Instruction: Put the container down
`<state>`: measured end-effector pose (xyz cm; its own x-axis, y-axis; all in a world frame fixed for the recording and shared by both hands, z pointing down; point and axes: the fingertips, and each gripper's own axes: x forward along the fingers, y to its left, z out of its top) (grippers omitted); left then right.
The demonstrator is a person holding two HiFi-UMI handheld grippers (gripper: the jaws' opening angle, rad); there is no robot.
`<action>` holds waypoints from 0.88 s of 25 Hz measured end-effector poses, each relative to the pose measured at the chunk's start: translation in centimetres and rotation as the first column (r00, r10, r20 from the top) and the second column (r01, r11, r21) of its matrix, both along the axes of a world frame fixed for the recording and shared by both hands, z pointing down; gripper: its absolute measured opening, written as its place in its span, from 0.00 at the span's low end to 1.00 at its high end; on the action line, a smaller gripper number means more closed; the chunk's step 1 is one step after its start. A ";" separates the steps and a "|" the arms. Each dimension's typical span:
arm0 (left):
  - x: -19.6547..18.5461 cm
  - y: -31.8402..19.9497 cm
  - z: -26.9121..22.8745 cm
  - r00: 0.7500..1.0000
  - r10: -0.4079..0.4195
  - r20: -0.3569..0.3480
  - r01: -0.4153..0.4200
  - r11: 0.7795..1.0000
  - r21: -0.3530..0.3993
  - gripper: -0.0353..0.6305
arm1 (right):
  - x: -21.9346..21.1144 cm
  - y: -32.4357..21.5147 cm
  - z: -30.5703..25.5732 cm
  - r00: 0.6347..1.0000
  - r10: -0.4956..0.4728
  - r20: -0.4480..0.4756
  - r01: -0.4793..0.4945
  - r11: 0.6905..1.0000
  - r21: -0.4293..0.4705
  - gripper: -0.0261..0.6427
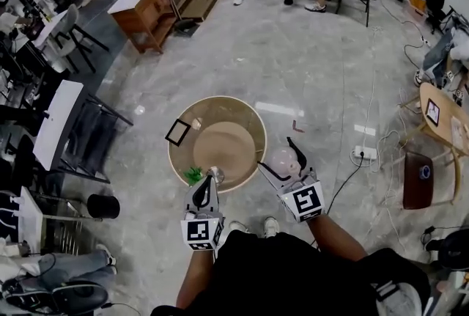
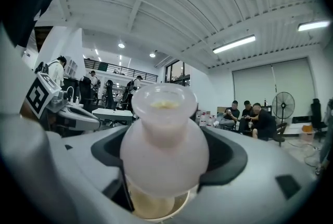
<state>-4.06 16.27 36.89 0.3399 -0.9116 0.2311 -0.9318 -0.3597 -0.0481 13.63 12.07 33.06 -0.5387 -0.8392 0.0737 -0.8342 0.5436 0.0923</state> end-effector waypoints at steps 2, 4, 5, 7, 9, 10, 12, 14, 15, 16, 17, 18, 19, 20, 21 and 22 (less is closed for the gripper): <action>-0.1 -1.4 0.1 1.000 0.001 -0.002 -0.001 1.000 0.004 0.05 | -0.6 -1.5 0.8 1.000 -0.006 0.012 0.006 1.000 -0.005 0.64; -0.7 -3.1 0.3 1.000 0.003 -0.004 -0.003 1.000 0.006 0.05 | -1.4 -3.1 1.5 1.000 -0.008 0.005 0.008 1.000 -0.023 0.64; -1.3 -4.0 0.5 1.000 0.000 -0.003 0.000 1.000 0.003 0.05 | -1.8 -3.9 1.9 1.000 -0.010 -0.008 0.009 0.999 -0.032 0.64; -2.4 -5.7 0.9 1.000 0.000 -0.012 0.000 1.000 -0.007 0.05 | -2.8 -5.4 2.5 1.000 -0.008 -0.012 0.007 0.999 -0.044 0.64; -3.4 -7.5 1.3 1.000 0.014 -0.015 -0.015 1.000 -0.014 0.05 | -3.9 -7.0 2.8 0.999 -0.005 -0.031 0.004 0.999 -0.054 0.64; -3.9 -8.4 1.6 1.000 0.026 -0.011 -0.026 1.000 -0.018 0.05 | -4.5 -7.9 2.9 0.999 -0.004 -0.046 0.001 0.998 -0.058 0.64; -4.6 -10.2 2.2 0.999 0.051 -0.009 -0.051 0.998 -0.027 0.05 | -5.7 -9.8 3.0 0.998 0.003 -0.063 -0.007 0.998 -0.059 0.64; -5.6 -11.7 2.8 0.998 0.067 -0.020 -0.067 0.997 -0.041 0.05 | -6.8 -11.8 2.9 0.998 0.016 -0.068 -0.020 0.998 -0.052 0.64; -6.2 -12.4 3.1 0.997 0.072 -0.023 -0.073 0.996 -0.047 0.05 | -7.4 -12.7 2.9 0.997 0.023 -0.068 -0.026 0.999 -0.046 0.64; -6.8 -13.1 3.2 0.997 0.077 -0.025 -0.078 0.996 -0.050 0.05 | -8.0 -13.5 2.8 0.997 0.028 -0.068 -0.031 0.999 -0.043 0.64; -7.4 -13.9 3.2 0.996 0.083 -0.025 -0.084 0.995 -0.051 0.05 | -8.6 -14.2 2.8 0.997 0.034 -0.068 -0.037 0.998 -0.042 0.64; -7.9 -14.6 3.1 0.996 0.090 -0.026 -0.091 0.995 -0.048 0.05 | -9.2 -15.0 2.9 0.997 0.038 -0.070 -0.041 0.998 -0.041 0.64; -8.4 -15.4 3.1 0.995 0.099 -0.026 -0.100 0.994 -0.041 0.05 | -9.7 -15.7 2.9 0.996 0.041 -0.074 -0.044 0.998 -0.039 0.64; -8.8 -16.1 3.1 0.994 0.107 -0.024 -0.108 0.994 -0.031 0.05 | -10.1 -16.4 2.9 0.996 0.042 -0.080 -0.044 0.998 -0.034 0.64; -9.2 -16.8 3.2 0.993 0.114 -0.021 -0.114 0.993 -0.024 0.05 | -10.5 -17.2 3.0 0.995 0.042 -0.085 -0.045 0.999 -0.029 0.64; -9.5 -17.4 3.4 0.993 0.119 -0.017 -0.119 0.993 -0.019 0.05 | -10.7 -17.9 3.0 0.995 0.043 -0.090 -0.045 0.999 -0.027 0.64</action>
